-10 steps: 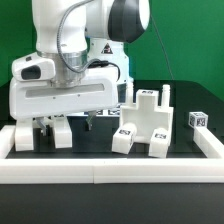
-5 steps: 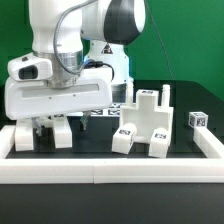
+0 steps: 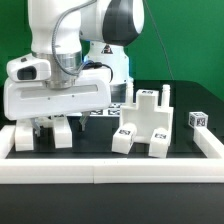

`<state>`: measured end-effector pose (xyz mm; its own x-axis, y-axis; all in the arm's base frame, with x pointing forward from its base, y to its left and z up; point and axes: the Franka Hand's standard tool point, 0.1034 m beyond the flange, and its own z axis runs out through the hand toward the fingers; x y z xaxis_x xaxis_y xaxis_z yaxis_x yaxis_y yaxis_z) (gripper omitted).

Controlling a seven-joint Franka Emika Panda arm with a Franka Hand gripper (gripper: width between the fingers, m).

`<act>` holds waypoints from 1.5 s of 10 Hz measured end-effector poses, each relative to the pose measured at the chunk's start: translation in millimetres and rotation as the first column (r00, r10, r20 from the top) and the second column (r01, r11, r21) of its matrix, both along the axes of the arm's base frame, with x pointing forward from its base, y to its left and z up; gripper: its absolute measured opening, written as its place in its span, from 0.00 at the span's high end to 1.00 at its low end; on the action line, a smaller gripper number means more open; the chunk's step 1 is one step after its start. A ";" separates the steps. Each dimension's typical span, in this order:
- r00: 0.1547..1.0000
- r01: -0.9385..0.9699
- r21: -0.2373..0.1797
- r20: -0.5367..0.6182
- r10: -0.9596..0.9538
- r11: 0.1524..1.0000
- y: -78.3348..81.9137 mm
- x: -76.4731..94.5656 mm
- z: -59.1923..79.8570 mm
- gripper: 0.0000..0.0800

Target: Assemble chair

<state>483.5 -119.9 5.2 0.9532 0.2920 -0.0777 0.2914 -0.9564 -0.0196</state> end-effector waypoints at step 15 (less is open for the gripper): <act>0.988 0.155 0.053 -0.014 -0.154 0.987 34.0 16.3 49.7 0.64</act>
Offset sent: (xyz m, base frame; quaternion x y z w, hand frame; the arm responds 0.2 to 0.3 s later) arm 0.0033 0.0088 -0.0027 0.0060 -0.0050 0.0067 0.9999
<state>499.8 -85.9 54.8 0.9865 0.1452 -0.0754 0.1396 -0.9874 -0.0742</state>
